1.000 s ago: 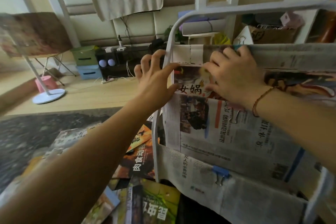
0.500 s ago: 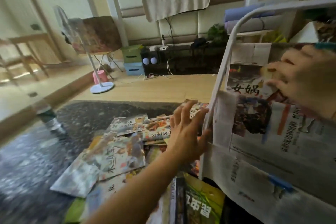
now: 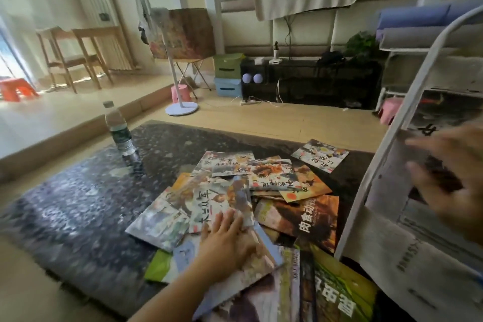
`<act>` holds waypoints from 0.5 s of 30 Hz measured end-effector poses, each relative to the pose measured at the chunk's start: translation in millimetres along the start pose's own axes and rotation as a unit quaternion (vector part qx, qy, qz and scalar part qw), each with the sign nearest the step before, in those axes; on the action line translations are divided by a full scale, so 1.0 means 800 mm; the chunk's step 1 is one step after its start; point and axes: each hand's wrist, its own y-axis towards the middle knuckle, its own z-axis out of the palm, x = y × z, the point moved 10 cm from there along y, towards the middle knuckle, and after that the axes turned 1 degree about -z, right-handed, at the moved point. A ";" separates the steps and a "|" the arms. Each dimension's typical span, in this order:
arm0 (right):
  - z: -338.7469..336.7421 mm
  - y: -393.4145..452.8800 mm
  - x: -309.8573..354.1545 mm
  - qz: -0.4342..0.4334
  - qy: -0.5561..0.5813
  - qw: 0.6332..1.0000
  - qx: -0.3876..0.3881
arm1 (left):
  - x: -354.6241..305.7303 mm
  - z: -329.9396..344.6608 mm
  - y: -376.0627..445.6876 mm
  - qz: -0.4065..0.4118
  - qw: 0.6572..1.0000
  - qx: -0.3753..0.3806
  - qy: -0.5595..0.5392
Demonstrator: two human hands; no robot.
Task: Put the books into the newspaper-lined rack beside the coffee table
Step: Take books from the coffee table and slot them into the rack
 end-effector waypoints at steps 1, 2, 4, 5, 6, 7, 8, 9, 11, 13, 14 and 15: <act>0.022 -0.012 0.032 -0.027 -0.002 0.999 0.039 | 0.011 0.003 -0.002 0.004 1.000 0.003 0.012; 0.050 -0.020 0.055 -0.036 0.026 0.995 0.086 | 0.016 0.003 -0.006 0.013 1.000 0.006 0.013; 0.119 -0.043 0.109 -0.042 0.064 0.978 0.194 | 0.042 0.003 -0.009 0.005 1.000 -0.005 0.009; 0.151 -0.048 0.127 -0.032 0.080 0.970 0.229 | 0.057 0.005 -0.009 -0.004 1.000 -0.007 0.007; 0.183 -0.051 0.134 -0.009 0.087 0.960 0.267 | 0.069 0.005 -0.011 -0.012 1.000 -0.009 0.006; 0.210 -0.053 0.139 0.020 0.085 0.948 0.305 | 0.077 0.001 -0.015 -0.017 1.000 -0.013 0.001; 0.242 -0.059 0.142 0.042 0.088 0.932 0.350 | 0.089 -0.005 -0.018 -0.025 0.999 -0.030 -0.008; 0.271 -0.061 0.148 0.059 0.101 0.919 0.377 | 0.104 -0.008 -0.020 -0.031 0.999 -0.042 -0.010; 0.321 -0.050 0.157 0.088 0.105 0.903 0.408 | 0.124 -0.013 -0.023 -0.037 0.997 -0.065 -0.020; 0.372 -0.034 0.150 0.117 0.098 0.890 0.429 | 0.130 -0.018 -0.023 -0.036 0.994 -0.097 -0.045; 0.401 -0.029 0.143 0.130 0.093 0.878 0.451 | 0.131 -0.019 -0.022 -0.038 0.992 -0.109 -0.050; 0.431 -0.027 0.134 0.142 0.087 0.865 0.473 | 0.129 -0.022 -0.022 -0.036 0.990 -0.123 -0.050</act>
